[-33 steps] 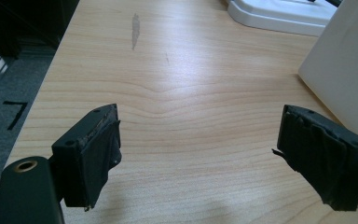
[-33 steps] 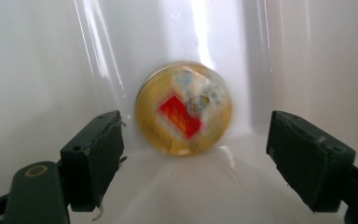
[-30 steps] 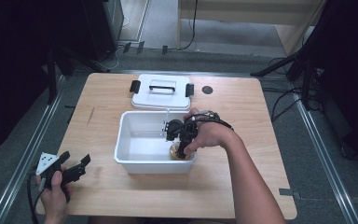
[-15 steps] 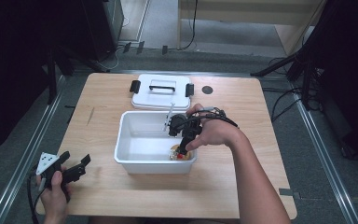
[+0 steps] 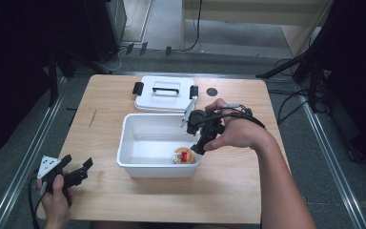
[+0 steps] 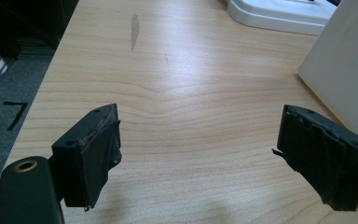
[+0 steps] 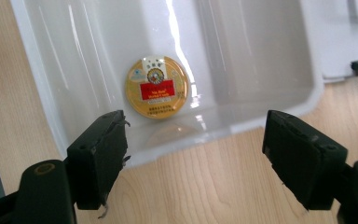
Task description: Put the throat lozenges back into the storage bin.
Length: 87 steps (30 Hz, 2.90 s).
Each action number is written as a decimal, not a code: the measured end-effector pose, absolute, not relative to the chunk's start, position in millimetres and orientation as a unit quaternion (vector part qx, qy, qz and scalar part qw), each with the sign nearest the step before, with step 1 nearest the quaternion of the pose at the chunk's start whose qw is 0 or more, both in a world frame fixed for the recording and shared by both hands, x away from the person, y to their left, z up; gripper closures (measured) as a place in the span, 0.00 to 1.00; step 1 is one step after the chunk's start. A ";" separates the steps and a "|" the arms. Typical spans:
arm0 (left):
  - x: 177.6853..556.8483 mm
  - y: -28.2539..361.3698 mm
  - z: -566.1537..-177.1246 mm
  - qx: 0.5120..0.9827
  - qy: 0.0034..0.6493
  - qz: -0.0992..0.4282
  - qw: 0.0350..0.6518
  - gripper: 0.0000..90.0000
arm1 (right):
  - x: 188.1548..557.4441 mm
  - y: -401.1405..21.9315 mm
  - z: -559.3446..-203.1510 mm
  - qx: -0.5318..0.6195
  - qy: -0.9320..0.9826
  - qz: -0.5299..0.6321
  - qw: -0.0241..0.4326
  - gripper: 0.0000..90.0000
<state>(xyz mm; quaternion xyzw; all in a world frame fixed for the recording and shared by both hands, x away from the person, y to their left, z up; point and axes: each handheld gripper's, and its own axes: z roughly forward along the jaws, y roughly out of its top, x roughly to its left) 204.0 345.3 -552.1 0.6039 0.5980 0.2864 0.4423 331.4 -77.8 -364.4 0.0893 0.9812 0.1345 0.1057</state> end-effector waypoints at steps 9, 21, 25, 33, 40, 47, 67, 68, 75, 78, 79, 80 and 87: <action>204.0 345.2 -552.2 0.604 0.598 0.287 0.442 0.15 | 324.8 -116.8 -352.6 0.115 0.977 0.131 0.125 0.24; 203.9 345.0 -552.3 0.605 0.597 0.288 0.442 0.15 | 320.2 -162.1 -365.5 0.165 0.973 0.110 0.120 0.24; 203.7 345.1 -552.2 0.605 0.597 0.287 0.442 0.15 | 318.2 -175.7 -375.7 0.182 0.971 0.105 0.112 0.24; 203.6 345.2 -552.2 0.605 0.597 0.287 0.442 0.15 | 316.5 -204.0 -397.5 0.250 0.956 0.110 0.111 0.23; 203.6 345.1 -552.2 0.605 0.597 0.287 0.442 0.15 | 312.6 -230.1 -420.0 0.328 0.924 0.157 0.120 0.23; 203.4 345.0 -552.2 0.604 0.597 0.288 0.442 0.15 | 306.8 -246.7 -442.0 0.373 0.891 0.213 0.146 0.24; 203.0 345.2 -552.1 0.604 0.597 0.289 0.443 0.15 | 270.4 -300.2 -514.2 0.489 0.735 0.379 0.279 0.30; 202.9 345.1 -552.1 0.603 0.597 0.290 0.443 0.16 | 267.6 -303.2 -516.2 0.495 0.723 0.385 0.289 0.30; 202.7 345.0 -552.1 0.605 0.595 0.288 0.444 0.16 | 252.4 -326.8 -525.0 0.548 0.657 0.413 0.311 0.29; 202.7 344.9 -552.1 0.605 0.595 0.288 0.443 0.16 | 248.4 -331.6 -526.9 0.558 0.650 0.413 0.309 0.25; 202.7 344.9 -552.1 0.605 0.595 0.288 0.444 0.16 | 244.6 -337.5 -530.2 0.568 0.644 0.418 0.296 0.17; 202.7 345.0 -552.1 0.605 0.595 0.288 0.444 0.16 | 244.6 -337.5 -530.2 0.568 0.644 0.418 0.296 0.17; 202.7 344.0 -552.1 0.606 0.594 0.291 0.442 0.16 | 227.4 -356.8 -542.3 0.596 0.587 0.468 0.284 0.12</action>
